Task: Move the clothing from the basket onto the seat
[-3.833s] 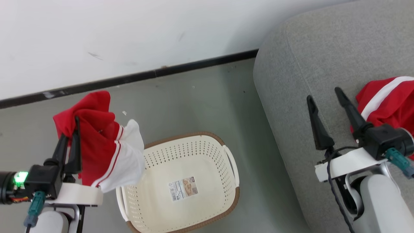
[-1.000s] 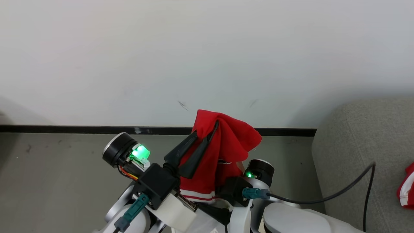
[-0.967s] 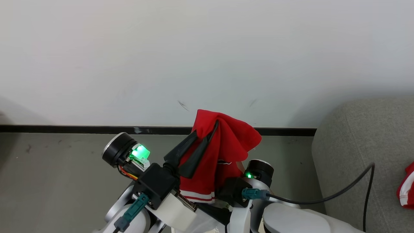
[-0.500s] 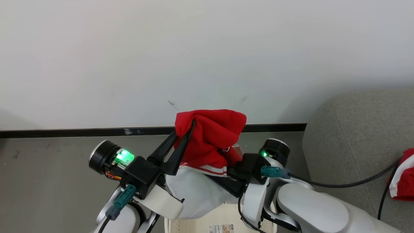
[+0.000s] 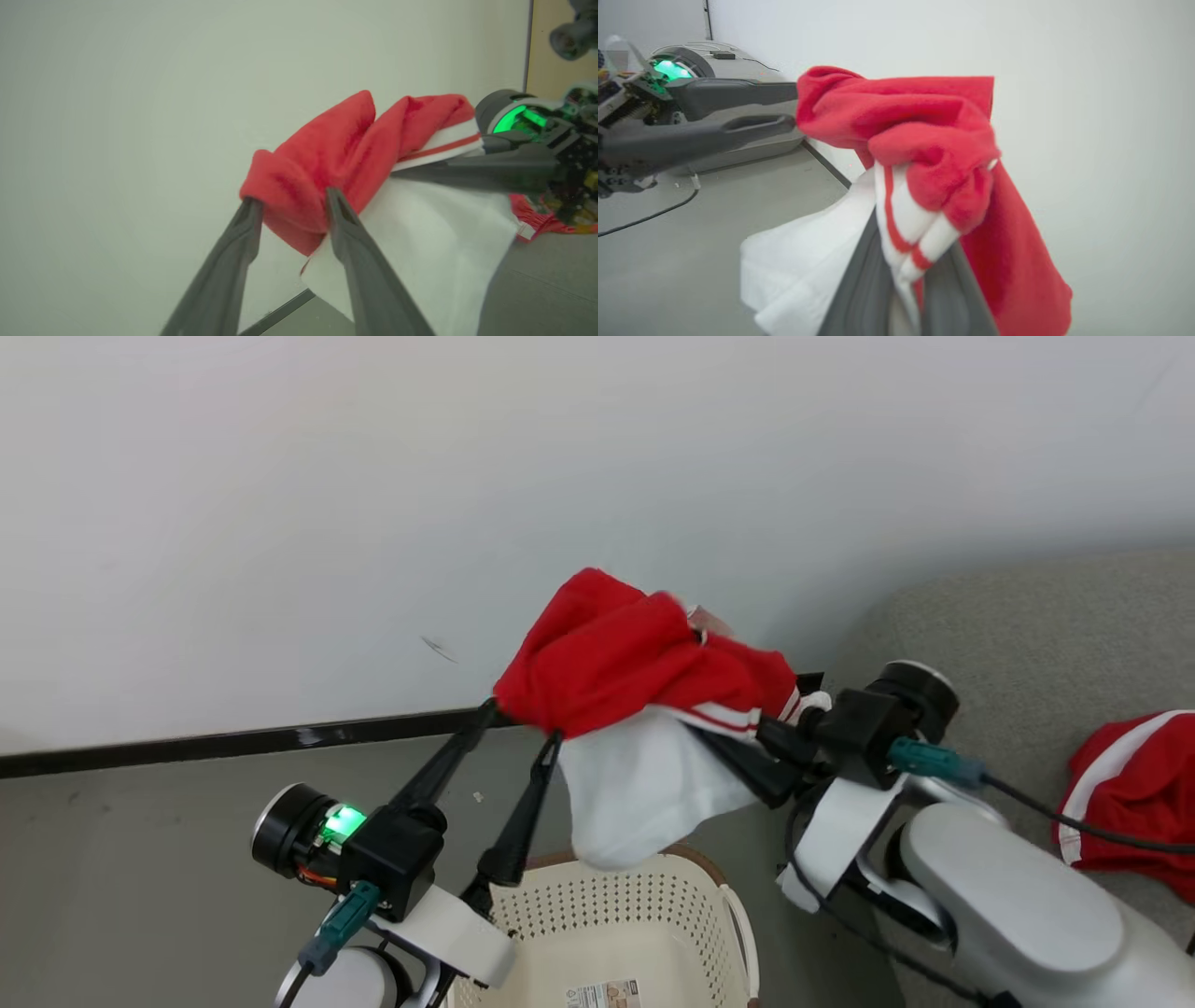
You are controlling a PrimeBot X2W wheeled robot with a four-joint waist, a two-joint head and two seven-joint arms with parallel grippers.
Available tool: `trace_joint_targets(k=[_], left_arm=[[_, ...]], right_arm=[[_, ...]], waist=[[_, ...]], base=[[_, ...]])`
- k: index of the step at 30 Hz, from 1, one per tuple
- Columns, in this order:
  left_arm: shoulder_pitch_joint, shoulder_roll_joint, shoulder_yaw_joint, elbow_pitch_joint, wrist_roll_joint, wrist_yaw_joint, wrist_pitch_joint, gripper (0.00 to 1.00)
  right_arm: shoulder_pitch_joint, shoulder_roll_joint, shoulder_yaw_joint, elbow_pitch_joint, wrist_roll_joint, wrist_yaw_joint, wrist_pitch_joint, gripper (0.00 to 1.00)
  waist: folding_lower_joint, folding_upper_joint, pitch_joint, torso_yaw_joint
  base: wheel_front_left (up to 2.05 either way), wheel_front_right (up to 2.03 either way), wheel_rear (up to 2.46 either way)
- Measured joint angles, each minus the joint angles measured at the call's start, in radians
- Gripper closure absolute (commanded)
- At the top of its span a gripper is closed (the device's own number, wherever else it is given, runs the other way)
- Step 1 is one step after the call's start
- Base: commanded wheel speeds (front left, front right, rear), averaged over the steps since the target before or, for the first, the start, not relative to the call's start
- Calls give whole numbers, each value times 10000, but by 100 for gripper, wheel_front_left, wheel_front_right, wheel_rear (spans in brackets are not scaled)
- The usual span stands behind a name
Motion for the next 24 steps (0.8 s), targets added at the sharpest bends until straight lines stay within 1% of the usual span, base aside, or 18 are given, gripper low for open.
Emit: trace_joint_targets(k=[4, 12, 13, 14, 17, 24], left_arm=[[173, -13, -8, 128, -12, -2, -180, 0], [307, -146, -128, 270, -92, -13, -520, 0], [327, -153, -171, 303, -92, -35, -523, 0], [337, -157, -213, 336, -92, -102, -571, 0], [339, -163, -326, 378, -94, -190, -600, 0], [349, -186, -673, 529, -169, -454, -685, 0]], right_arm=[[197, -280, -947, -144, -151, 0, 0, 100], [1050, -769, -2502, -316, -562, 0, -2, 100], [1180, -836, -2727, -336, -625, 0, -2, 100], [1430, -924, -3172, -382, -700, 0, -2, 100], [1834, -1066, -3812, -552, -809, 0, -2, 100], [2931, -1133, -5141, -920, -1239, -2, -2, 100]], waist=[[0, 0, 0, -281], [0, 0, -19, -842], [0, 0, -23, -910], [0, 0, -32, -1051], [0, 0, -51, -1269], [0, 0, -117, -1816]], base=[[0, 0, 0], [0, 0, 0], [0, 0, 0], [0, 0, 0], [0, 0, 0], [0, 0, 0]])
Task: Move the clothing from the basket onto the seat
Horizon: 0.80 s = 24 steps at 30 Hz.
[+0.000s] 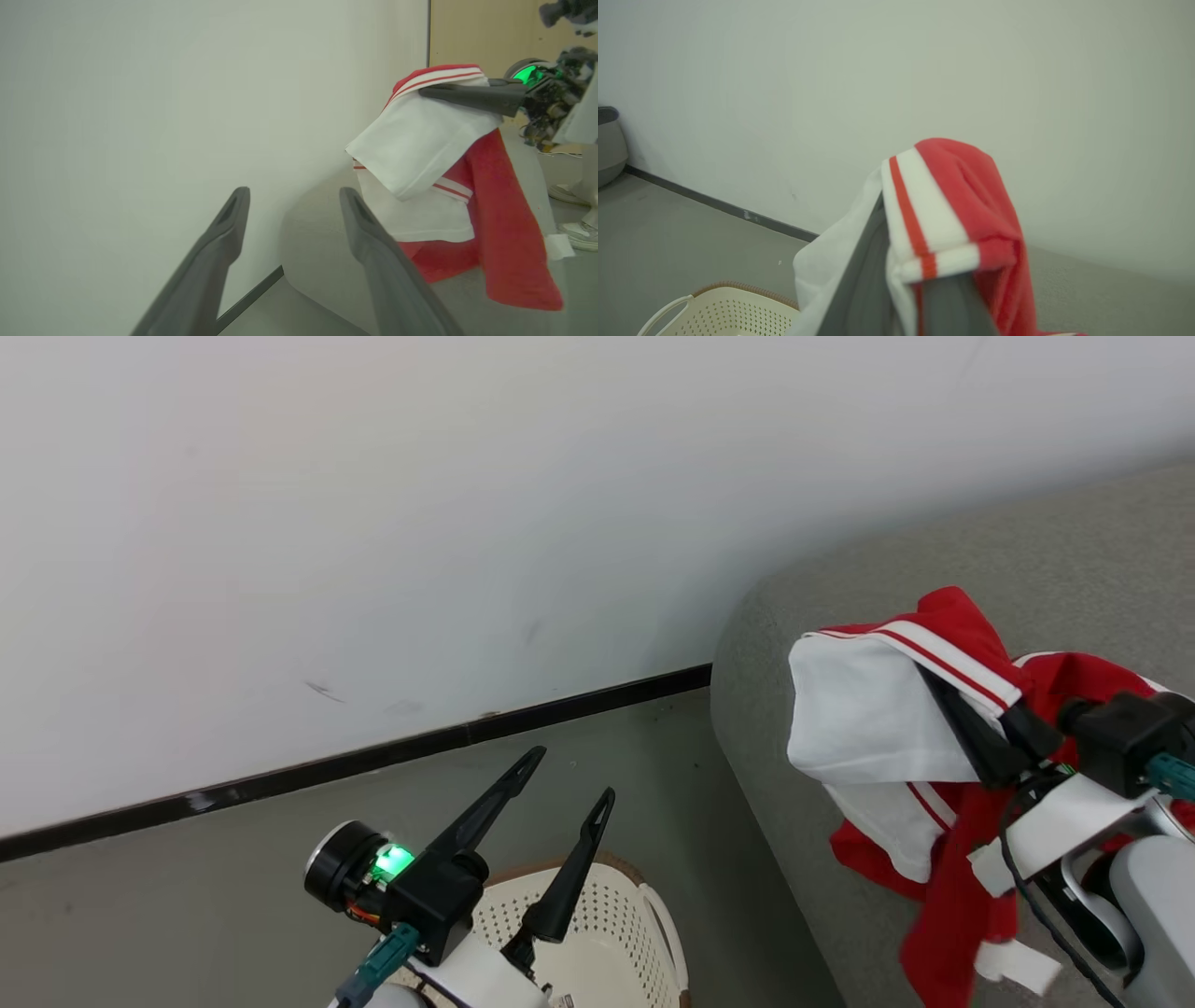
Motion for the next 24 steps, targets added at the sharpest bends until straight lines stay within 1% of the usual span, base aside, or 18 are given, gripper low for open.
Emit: trace_joint_targets(k=[9, 12, 22, 24], left_arm=[[12, -13, -426, 244, -40, -249, -2, 0], [53, -35, -514, 347, -274, -347, -2, 0], [204, 46, -767, 483, -282, -437, 19, 0], [204, 52, -775, 483, -282, -437, 48, 0]], right_arm=[[1096, 8, -1229, -631, -443, 0, -29, 100], [1275, 4, -1373, -809, -612, 0, -29, 100], [2048, 33, -1653, -1306, -692, 0, -31, 100], [2127, 44, -1655, -1338, -688, 0, -31, 100]], waist=[[0, 0, -101, -784], [0, 0, -129, -1054], [0, 0, -126, -1912], [0, 0, -113, -1988]], base=[[0, 0, 0], [0, 0, 0], [0, 0, 0], [0, 0, 0]])
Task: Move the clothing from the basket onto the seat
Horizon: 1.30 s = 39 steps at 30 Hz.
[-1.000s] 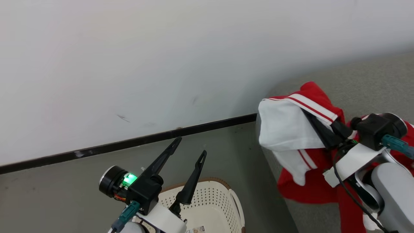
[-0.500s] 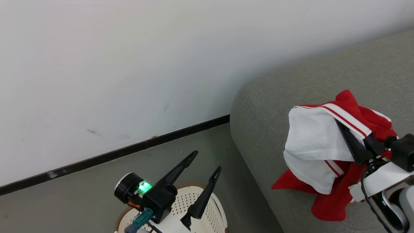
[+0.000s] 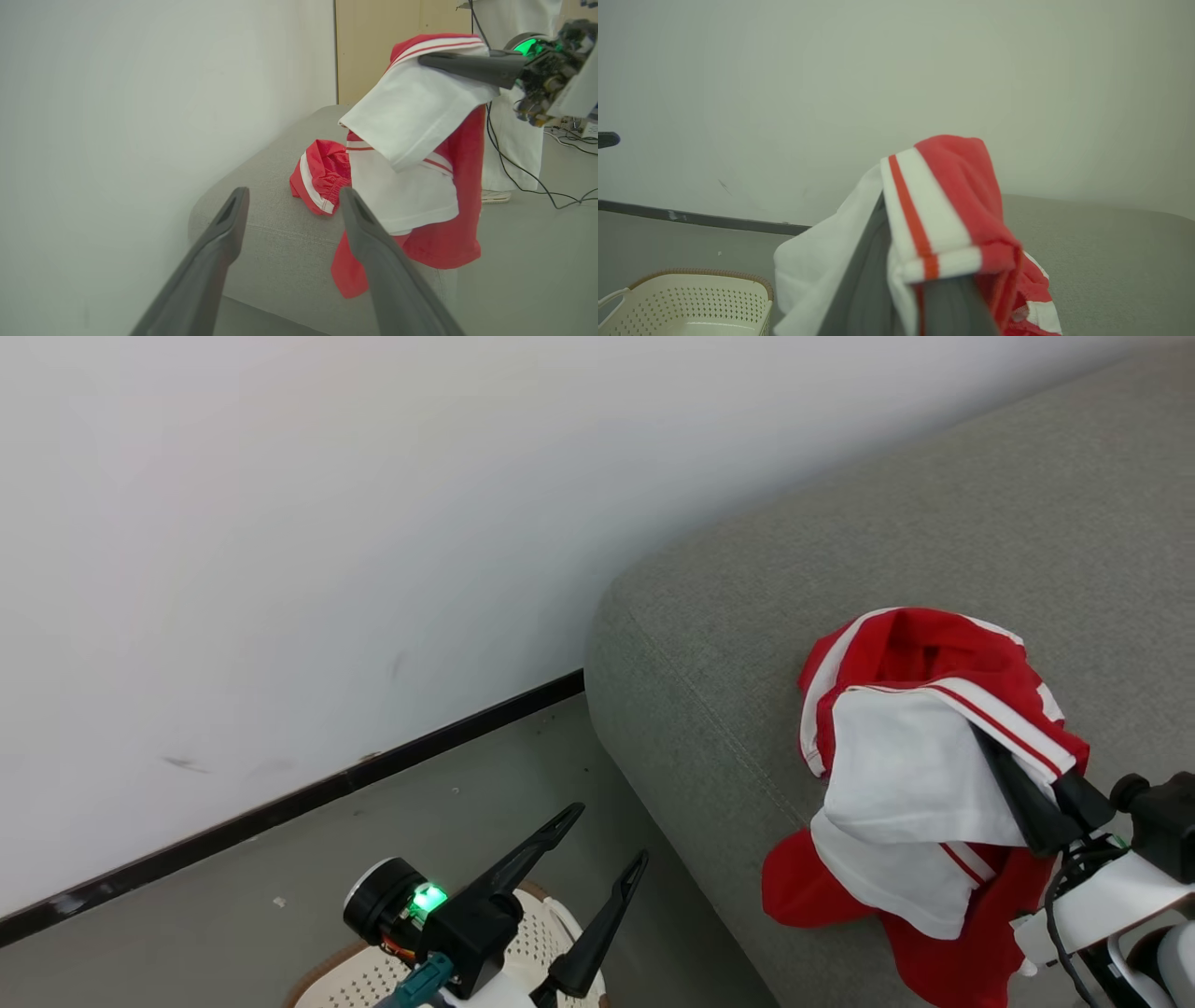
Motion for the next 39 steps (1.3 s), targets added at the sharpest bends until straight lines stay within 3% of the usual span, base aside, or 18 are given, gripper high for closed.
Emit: trace_joint_targets(k=[9, 21, 33, 39], left_arm=[[1, 90, 21, 19, 0, 0, 119, 0], [0, 370, 477, -393, 109, 282, 217, 0], [-12, 648, 604, -1156, 491, 562, 548, 0], [-61, 775, 600, -1592, 663, 631, 769, 0]], right_arm=[[-445, -146, 639, 2, 207, 2, 67, 100], [-5211, -665, 627, 184, 1394, 2, 1101, 100], [-8038, -1486, -802, 2243, 1889, 2, 1985, 100], [-8411, -1712, -1185, 3402, 1887, 0, 2104, 100]], waist=[[0, 0, 257, -545], [1, 0, 870, -905], [0, 0, 1591, -793], [1, 0, 1982, -572]], base=[[0, 0, 0], [0, 0, 0], [0, 0, 0], [0, 0, 0]])
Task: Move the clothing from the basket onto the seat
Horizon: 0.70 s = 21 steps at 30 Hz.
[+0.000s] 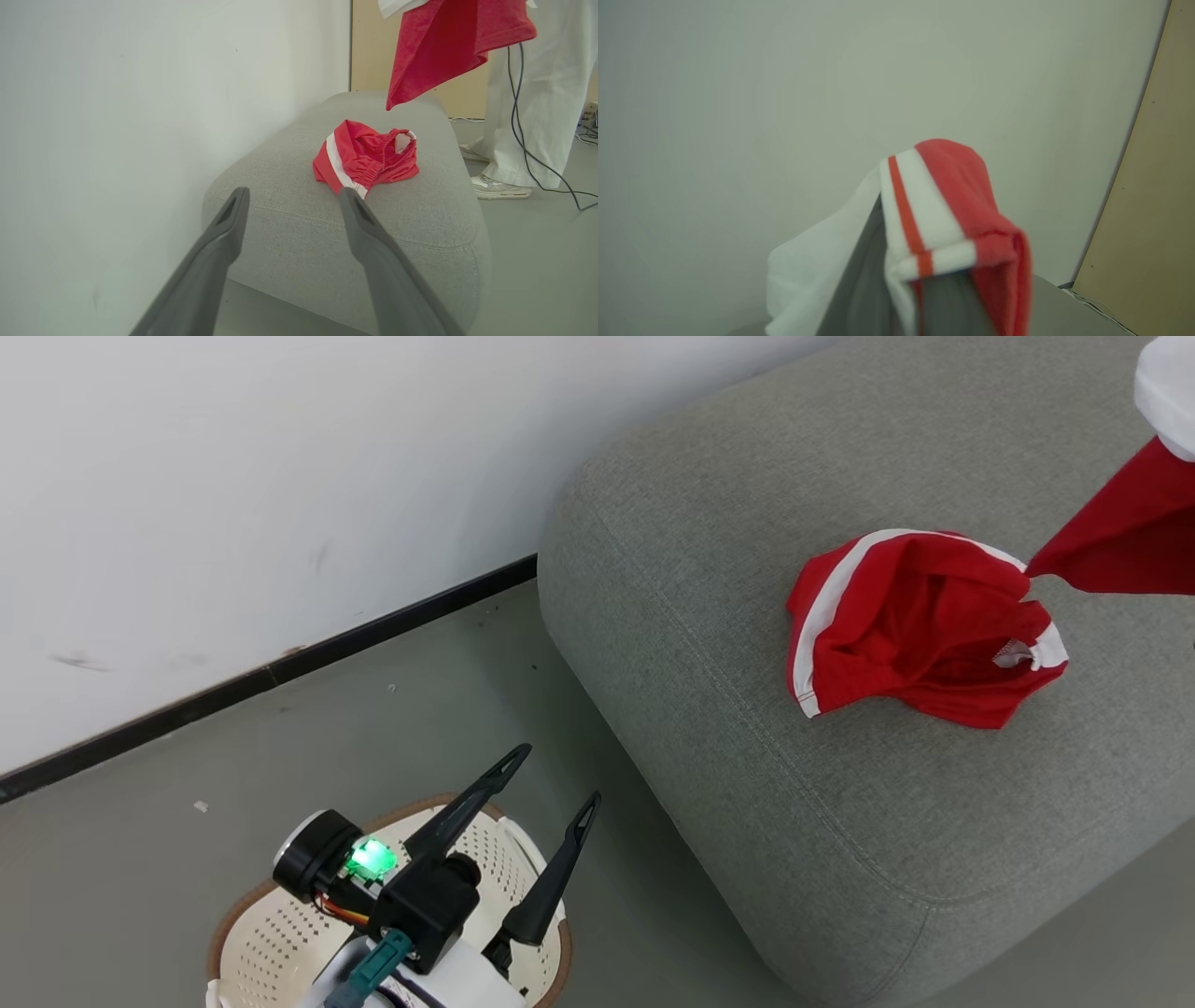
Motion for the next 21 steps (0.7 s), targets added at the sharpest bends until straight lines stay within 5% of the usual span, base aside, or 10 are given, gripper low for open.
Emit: trace_joint_targets(k=[9, 21], left_arm=[[-393, 115, -128, -414, 222, -2, 422, 0], [-1015, 209, -307, -692, 439, -161, 966, 0]], right_arm=[[51, 165, 180, 1388, -59, 0, -54, 100], [1389, 1340, 522, 3453, -31, 0, -842, 100]], waist=[[0, 0, 647, 358], [0, 0, 1645, 760]], base=[[0, 0, 0], [0, 0, 0]])
